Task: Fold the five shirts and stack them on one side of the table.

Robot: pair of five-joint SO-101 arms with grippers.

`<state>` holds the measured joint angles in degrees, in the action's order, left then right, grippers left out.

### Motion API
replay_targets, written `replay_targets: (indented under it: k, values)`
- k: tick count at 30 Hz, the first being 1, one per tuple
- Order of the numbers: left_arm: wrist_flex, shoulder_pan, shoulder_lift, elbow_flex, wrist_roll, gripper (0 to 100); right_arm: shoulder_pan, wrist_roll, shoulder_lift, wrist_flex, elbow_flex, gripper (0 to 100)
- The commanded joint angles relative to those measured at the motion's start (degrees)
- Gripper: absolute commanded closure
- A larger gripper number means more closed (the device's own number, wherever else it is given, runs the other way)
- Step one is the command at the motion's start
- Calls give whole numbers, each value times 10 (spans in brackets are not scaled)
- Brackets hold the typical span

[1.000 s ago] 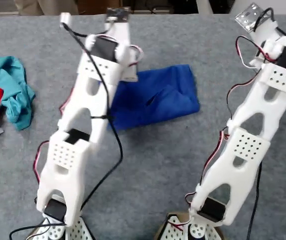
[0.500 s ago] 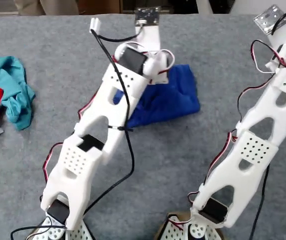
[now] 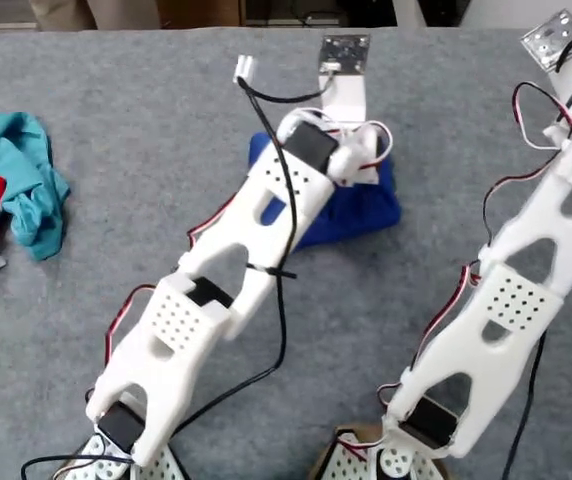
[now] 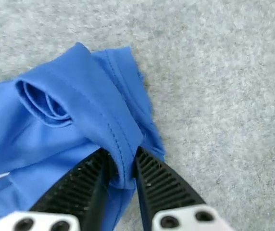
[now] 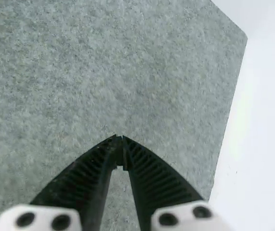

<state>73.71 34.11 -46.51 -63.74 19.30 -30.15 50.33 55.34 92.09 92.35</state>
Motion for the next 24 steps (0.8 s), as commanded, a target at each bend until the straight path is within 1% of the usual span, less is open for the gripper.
replay_targets:
  k: [1, 13, 20, 22, 24]
  values:
    - [-31, 10, 8, -10, 4, 980, -13, 6, -67, -14, 25, 987]
    - [-97, 36, 7, -7, -1, 980, -22, 6, -68, -15, 29, 988]
    - [-98, 42, 6, -4, -1, 978, -30, 6, -69, -19, 29, 987]
    - [-96, 42, 6, -4, -1, 955, -30, 6, -69, -19, 29, 987]
    - [-94, 42, 6, -4, 4, 895, -29, 7, -69, -18, 29, 987]
